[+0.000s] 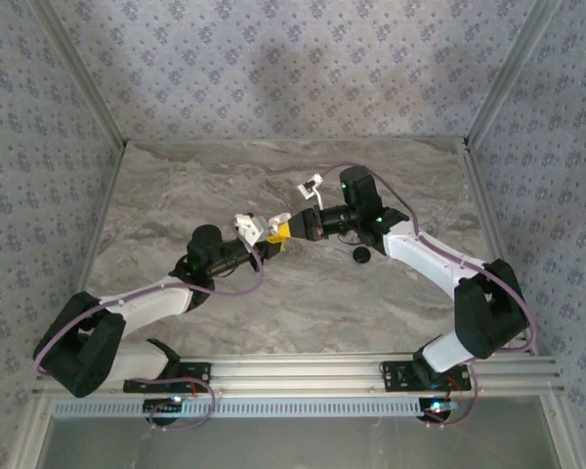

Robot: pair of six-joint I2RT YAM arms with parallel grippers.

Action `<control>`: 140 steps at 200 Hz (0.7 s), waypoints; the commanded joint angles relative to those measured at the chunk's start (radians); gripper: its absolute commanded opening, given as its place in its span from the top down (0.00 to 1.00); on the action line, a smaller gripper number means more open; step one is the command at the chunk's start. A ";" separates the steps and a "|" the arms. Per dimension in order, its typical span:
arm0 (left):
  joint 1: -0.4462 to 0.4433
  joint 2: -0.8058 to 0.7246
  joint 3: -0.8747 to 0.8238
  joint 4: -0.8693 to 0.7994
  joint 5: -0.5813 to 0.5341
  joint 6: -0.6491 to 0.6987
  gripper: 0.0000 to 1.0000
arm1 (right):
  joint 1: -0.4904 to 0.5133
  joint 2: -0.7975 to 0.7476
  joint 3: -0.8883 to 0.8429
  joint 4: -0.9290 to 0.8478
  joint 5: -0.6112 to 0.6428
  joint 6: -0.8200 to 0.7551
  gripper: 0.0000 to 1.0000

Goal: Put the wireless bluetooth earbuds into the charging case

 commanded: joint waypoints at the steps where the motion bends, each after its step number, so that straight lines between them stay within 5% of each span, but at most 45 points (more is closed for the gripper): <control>1: -0.006 -0.028 0.033 0.052 -0.005 0.014 0.90 | 0.002 0.017 -0.011 0.032 -0.020 0.022 0.97; 140: -0.012 -0.040 0.029 0.074 -0.012 0.012 0.90 | -0.002 0.045 -0.027 0.083 -0.067 0.094 0.97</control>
